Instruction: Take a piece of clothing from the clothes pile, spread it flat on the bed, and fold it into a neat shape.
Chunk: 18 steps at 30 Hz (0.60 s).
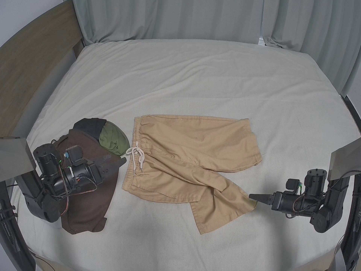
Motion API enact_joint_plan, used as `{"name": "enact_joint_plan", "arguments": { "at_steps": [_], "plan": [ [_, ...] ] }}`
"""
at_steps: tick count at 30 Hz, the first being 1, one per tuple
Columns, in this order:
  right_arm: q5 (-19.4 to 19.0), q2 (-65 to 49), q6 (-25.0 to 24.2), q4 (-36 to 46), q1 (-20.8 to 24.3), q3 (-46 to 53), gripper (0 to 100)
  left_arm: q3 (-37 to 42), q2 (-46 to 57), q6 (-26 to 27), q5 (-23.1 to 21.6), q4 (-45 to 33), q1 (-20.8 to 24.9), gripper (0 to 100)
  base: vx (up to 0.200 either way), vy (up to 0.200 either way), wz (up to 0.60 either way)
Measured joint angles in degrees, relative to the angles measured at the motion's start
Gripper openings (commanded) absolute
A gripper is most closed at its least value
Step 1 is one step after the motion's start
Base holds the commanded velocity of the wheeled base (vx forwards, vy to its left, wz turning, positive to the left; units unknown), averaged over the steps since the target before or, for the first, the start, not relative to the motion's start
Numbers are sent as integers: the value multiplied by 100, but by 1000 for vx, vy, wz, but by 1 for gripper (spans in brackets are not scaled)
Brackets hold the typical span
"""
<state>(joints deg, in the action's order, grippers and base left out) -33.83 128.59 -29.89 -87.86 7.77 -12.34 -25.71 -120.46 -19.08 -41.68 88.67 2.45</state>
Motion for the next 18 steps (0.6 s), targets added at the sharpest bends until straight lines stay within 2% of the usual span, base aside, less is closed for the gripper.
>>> {"name": "enact_joint_plan", "arguments": {
  "at_steps": [7,10,11,18],
  "plan": [
    [2,188,-95,-6,50,-20,100,5,-49,11,7,-2,0,100,0,0,0],
    [123,243,-188,-6,89,-76,100,5,-66,15,7,-2,0,100,0,0,0],
    [187,262,-229,-9,113,-117,0,9,-68,22,5,0,7,100,0,0,0],
    [305,367,-492,-11,279,-251,0,13,-85,59,0,-2,16,100,0,0,0]
  ]
}}
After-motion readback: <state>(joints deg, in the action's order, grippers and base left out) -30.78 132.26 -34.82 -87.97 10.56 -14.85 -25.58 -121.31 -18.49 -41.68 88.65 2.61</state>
